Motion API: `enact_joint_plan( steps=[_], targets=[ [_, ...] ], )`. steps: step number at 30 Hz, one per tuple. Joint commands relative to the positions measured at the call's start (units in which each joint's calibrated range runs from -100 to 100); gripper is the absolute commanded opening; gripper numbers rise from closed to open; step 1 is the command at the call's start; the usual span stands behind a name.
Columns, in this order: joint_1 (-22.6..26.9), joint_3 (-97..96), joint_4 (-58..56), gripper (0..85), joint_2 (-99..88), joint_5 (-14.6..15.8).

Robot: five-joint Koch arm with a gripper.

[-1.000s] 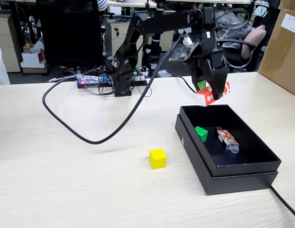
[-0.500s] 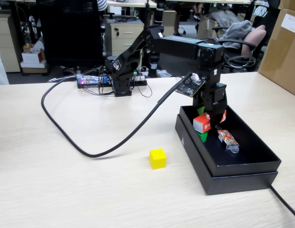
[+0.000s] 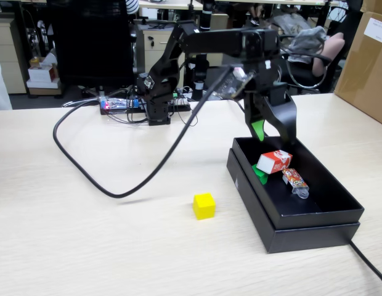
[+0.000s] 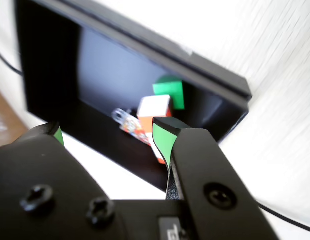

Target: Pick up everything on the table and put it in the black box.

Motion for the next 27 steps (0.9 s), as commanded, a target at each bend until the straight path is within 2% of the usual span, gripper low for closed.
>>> enact_joint_plan(
  steps=[1, 3, 11, 20, 27],
  targets=[
    [-3.0, 0.3, -0.3, 37.4, -8.6, -1.6],
    [-5.8, -4.6, -0.3, 41.5, -10.0, -2.8],
    [-11.2, -20.5, 4.7, 44.1, -8.9, -5.4],
    [-11.9, -21.1, 15.3, 44.0, -6.1, -6.1],
    [-12.1, -11.4, 15.9, 43.9, 5.9, -6.3]
  ],
)
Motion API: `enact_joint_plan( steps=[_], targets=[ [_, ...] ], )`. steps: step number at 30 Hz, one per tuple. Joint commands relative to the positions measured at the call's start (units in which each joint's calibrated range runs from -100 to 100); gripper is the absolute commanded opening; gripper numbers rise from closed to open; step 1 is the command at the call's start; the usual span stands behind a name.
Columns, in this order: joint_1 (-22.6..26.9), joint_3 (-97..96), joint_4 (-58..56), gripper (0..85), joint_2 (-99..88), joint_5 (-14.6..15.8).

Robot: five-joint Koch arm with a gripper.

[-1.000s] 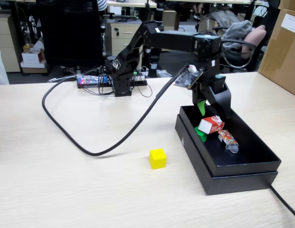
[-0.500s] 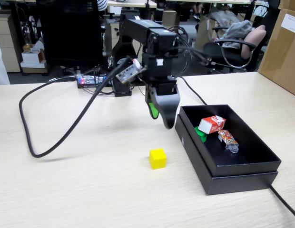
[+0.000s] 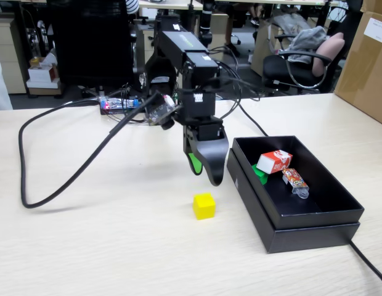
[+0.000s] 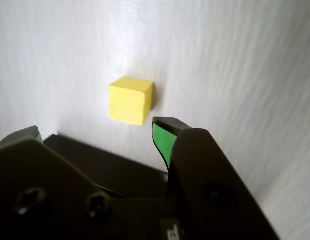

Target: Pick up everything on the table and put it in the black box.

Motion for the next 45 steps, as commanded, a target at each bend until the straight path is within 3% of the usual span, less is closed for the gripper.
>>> enact_joint_plan(
  steps=[1, 33, 36, 42, 45],
  targets=[
    [-0.4, 7.6, 1.8, 43.9, 3.1, -0.3],
    [-0.4, 6.4, 1.4, 43.5, 14.3, 1.2],
    [-0.4, 7.1, 1.4, 37.8, 15.5, 1.2],
    [-0.9, 7.7, 2.0, 18.2, 17.0, 0.9],
    [-1.2, 7.5, 2.3, 13.7, 17.5, 1.0]
  ],
)
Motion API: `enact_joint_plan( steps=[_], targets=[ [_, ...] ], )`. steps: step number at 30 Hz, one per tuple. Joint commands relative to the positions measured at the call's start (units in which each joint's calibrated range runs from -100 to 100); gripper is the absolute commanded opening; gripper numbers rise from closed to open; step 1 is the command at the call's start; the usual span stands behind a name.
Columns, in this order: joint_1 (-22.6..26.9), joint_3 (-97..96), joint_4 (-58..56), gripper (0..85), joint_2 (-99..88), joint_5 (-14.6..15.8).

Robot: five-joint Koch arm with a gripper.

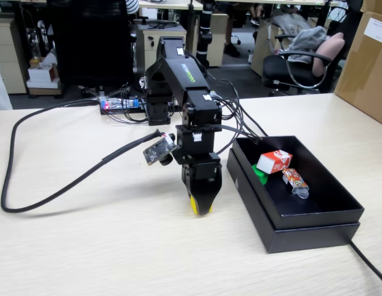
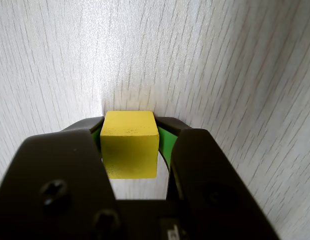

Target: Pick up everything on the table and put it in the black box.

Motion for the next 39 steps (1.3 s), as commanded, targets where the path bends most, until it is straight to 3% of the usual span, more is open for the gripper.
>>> enact_joint_plan(
  steps=[1, 3, 12, 18, 21, 30, 39],
  targets=[
    [-0.3, 2.9, 2.3, 10.2, -0.2, -0.1],
    [-0.5, 2.9, 2.2, 5.6, -0.2, 0.0],
    [0.4, -0.9, -7.4, 5.6, -19.2, 0.7],
    [5.6, -15.2, -9.0, 5.6, -43.7, 2.0],
    [10.2, -16.3, -11.3, 5.6, -50.7, 4.2],
    [16.0, -12.6, -11.1, 5.7, -46.5, 6.6],
    [16.4, -1.6, -9.1, 5.7, -30.2, 6.9]
  ],
)
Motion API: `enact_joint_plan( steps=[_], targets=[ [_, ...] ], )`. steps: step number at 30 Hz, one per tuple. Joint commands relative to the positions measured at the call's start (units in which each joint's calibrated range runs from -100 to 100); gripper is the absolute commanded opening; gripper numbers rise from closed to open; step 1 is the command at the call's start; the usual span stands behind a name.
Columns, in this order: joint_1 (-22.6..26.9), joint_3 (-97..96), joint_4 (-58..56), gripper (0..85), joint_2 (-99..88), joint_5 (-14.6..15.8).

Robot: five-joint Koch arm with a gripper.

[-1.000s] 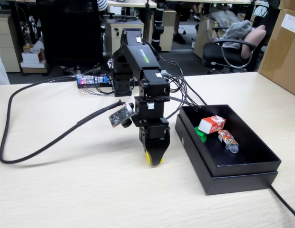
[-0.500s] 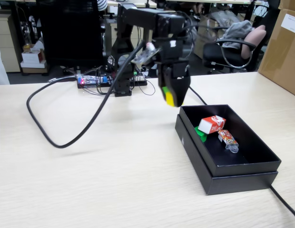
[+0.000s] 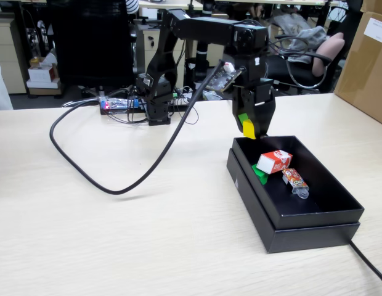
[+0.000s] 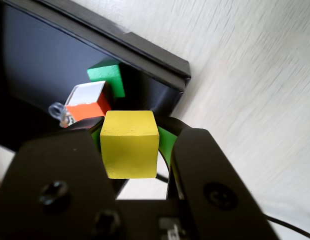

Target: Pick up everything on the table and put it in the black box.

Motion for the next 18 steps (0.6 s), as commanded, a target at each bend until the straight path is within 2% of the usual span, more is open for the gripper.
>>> enact_joint_plan(
  steps=[1, 9, 14, 18],
  targets=[
    [0.3, 6.3, 1.7, 5.7, 1.6, -0.1],
    [-0.8, 6.1, 3.9, 5.9, 6.8, -0.3],
    [-1.3, 4.2, 3.8, 30.6, 6.8, -0.3],
    [-1.4, 4.8, 3.3, 33.4, 3.1, -0.4]
  ],
)
